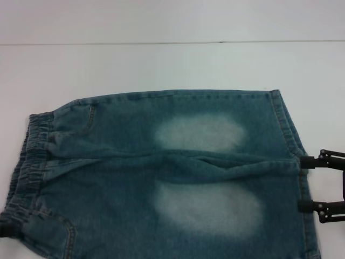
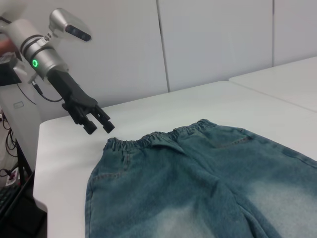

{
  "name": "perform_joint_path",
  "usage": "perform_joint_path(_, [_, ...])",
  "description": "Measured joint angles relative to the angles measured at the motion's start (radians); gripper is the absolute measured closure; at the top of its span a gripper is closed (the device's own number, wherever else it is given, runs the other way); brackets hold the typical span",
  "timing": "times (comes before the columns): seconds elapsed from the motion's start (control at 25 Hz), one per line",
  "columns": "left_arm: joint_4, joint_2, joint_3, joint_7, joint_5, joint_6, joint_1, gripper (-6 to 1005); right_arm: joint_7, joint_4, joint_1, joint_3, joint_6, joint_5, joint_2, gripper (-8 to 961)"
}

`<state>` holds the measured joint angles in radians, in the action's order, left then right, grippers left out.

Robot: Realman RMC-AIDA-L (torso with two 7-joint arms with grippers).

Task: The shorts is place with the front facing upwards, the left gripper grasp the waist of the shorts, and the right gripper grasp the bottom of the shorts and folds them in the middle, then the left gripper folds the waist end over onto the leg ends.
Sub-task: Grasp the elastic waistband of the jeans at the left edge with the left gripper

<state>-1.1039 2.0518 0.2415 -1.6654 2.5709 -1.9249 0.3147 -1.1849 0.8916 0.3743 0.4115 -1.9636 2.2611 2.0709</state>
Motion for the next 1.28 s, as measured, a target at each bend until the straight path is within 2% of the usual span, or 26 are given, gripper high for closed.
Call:
perform_joint_path(0.28, [0.018, 0.028, 0.098, -0.019, 0.025, 0.104, 0.013, 101, 0.001, -0.003, 0.000, -0.010, 0.002, 0.000, 0.000, 25])
perform_joint_path(0.76, [0.010, 0.021, 0.116, -0.053, 0.061, 0.121, 0.015, 117, -0.002, -0.003, 0.002, -0.010, 0.001, 0.000, 0.001, 25])
perform_joint_path(1.28, [-0.007, 0.025, 0.128, -0.056, 0.068, 0.106, 0.026, 213, -0.005, -0.004, 0.005, -0.016, 0.002, 0.000, 0.003, 26])
